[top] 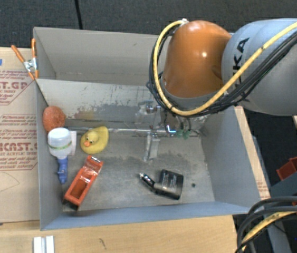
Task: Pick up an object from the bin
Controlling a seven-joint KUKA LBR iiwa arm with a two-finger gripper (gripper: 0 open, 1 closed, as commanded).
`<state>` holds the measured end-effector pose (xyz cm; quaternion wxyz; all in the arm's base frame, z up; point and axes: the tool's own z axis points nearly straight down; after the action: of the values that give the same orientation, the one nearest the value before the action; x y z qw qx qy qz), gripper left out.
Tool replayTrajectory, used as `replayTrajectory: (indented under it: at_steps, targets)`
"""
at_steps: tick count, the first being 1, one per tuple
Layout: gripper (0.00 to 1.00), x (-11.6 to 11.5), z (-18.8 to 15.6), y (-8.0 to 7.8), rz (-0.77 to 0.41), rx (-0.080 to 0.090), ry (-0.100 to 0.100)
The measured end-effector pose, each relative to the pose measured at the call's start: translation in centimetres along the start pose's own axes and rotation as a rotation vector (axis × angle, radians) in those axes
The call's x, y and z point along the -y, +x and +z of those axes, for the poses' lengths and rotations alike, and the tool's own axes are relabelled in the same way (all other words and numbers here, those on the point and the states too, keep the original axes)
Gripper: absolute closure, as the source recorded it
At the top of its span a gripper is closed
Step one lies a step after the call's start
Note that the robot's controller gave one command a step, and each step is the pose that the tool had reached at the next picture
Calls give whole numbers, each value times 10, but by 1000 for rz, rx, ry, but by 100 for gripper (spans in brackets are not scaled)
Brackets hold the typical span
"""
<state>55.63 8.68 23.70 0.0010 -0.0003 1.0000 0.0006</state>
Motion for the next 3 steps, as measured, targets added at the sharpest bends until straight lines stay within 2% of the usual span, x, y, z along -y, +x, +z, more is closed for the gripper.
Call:
replayTrajectory:
  at_steps: [1,2,3]
  targets:
    - [0,-64,69,0,-81,5,0]
    - [0,-120,80,-21,-131,-4,1]
    - [0,-112,93,4,-377,0,0]
